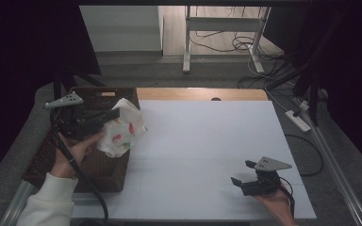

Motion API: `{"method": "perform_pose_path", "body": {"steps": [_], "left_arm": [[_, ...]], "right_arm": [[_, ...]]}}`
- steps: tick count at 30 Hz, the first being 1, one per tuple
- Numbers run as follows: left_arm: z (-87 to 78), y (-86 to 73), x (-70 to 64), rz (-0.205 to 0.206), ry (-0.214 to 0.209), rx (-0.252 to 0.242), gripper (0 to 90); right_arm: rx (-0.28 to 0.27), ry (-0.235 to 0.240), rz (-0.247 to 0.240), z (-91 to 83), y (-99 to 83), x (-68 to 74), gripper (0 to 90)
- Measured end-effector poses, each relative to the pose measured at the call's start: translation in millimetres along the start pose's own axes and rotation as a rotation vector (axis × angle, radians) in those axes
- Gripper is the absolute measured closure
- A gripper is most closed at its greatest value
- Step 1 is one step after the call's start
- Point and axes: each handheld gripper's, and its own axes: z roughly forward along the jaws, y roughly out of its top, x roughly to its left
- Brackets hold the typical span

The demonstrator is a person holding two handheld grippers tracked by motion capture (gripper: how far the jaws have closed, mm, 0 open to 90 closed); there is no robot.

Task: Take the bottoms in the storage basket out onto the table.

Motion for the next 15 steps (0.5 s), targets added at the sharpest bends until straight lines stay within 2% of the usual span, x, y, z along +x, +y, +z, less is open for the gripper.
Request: {"method": "perform_pose_path", "body": {"steps": [15], "left_arm": [[18.5,0.3,-8.1,0.017,-0.038,0.012,84.9]], "right_arm": [[0.001,-0.004,-0.001,-1.1,-0.1,-1.2,11.5]]}}
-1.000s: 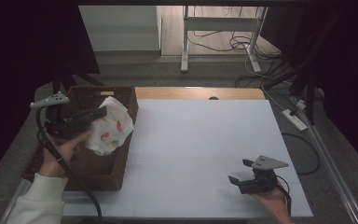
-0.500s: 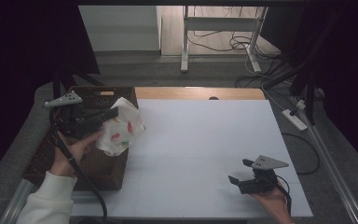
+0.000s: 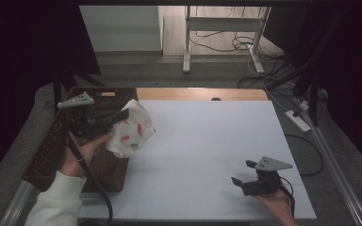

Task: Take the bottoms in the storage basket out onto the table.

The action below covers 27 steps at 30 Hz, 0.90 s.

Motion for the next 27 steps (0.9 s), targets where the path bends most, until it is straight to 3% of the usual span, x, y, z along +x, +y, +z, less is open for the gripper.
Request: {"method": "perform_pose_path", "body": {"steps": [6,13,18,27], "left_arm": [[12.8,-0.8,-1.5,0.005,-0.028,0.006,84.9],[30.8,4.5,-12.8,0.024,-0.060,0.020,84.9],[38.7,5.1,-20.6,0.031,-0.080,0.025,84.9],[47.7,2.0,-23.0,0.025,-0.095,0.035,84.9]], "right_arm": [[-0.011,0.009,-0.001,0.0,0.1,0.3,11.6],[-0.017,0.013,0.005,-0.6,0.1,-0.9,11.6],[-0.020,0.015,0.004,-1.2,0.0,-0.4,11.6],[-0.015,0.016,0.005,-0.3,-0.1,-0.9,11.6]]}}
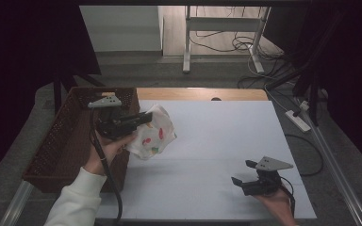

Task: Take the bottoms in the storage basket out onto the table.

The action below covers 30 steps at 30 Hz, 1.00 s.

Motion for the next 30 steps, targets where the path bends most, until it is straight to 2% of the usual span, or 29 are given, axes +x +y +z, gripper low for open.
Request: {"method": "perform_pose_path", "body": {"steps": [13,30], "left_arm": [[13.6,-7.9,2.0,-0.027,-0.018,0.024,84.8],[34.9,-12.3,-5.2,-0.031,-0.053,0.050,84.8]], "right_arm": [[-0.002,-0.006,0.002,-0.9,0.0,-0.5,11.6],[-0.004,-0.005,0.004,-0.5,-0.3,-0.7,11.6]]}}
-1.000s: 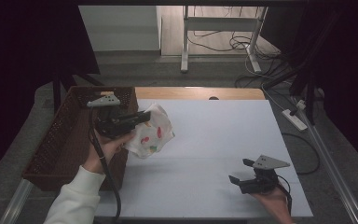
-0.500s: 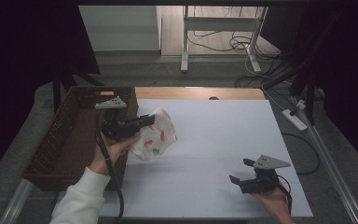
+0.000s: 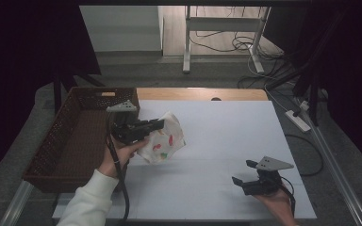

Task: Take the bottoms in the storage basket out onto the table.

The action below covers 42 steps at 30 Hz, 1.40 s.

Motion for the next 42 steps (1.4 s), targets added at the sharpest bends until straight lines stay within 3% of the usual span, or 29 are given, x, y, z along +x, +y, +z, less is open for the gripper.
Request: {"method": "perform_pose_path", "body": {"steps": [23,42], "left_arm": [[28.6,-1.8,-14.0,0.018,-0.044,0.034,84.8],[66.9,-11.9,-30.0,0.022,-0.104,0.091,84.7]], "right_arm": [[-0.001,0.000,-0.001,-0.2,-0.1,-0.1,11.6],[0.000,0.000,-0.002,-0.5,-0.2,-0.2,11.6]]}}
